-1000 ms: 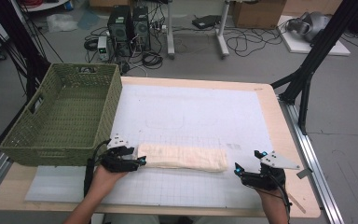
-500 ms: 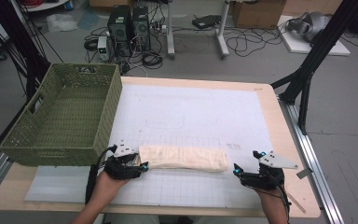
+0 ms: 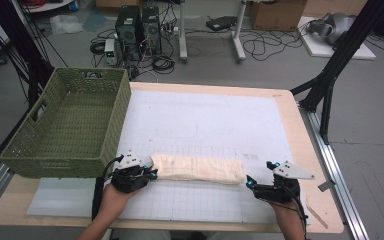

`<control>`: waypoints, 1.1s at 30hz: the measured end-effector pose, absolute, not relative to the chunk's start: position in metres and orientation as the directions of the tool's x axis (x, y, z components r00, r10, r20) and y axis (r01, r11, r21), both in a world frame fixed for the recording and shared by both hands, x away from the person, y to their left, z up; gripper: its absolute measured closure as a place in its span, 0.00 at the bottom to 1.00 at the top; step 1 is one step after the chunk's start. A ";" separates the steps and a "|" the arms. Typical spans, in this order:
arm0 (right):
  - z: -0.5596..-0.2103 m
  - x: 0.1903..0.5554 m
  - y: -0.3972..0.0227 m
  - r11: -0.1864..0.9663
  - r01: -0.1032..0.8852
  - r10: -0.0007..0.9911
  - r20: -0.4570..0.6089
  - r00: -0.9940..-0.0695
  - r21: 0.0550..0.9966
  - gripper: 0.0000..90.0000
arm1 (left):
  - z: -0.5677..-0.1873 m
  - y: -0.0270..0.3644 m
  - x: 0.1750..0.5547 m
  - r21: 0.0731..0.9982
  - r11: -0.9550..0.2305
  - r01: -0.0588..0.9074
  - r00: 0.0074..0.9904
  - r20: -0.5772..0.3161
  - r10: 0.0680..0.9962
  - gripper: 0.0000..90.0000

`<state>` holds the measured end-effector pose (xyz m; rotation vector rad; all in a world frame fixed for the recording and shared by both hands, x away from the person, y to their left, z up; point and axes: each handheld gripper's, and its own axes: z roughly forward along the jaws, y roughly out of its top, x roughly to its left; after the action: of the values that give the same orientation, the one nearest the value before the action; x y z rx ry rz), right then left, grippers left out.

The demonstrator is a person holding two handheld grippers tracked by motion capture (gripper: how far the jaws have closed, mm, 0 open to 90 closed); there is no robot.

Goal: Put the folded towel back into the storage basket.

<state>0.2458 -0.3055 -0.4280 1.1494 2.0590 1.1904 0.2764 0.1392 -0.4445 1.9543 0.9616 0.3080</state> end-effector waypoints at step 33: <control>-0.451 0.260 -0.262 0.369 0.522 0.770 0.062 -0.635 0.769 0.63 | -0.447 0.144 0.279 0.819 -0.275 0.504 0.648 -0.148 0.747 0.87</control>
<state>0.2598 -0.2620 -0.4511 1.1381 2.3257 1.1370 0.2790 0.1445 -0.4469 1.9444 0.9813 0.3310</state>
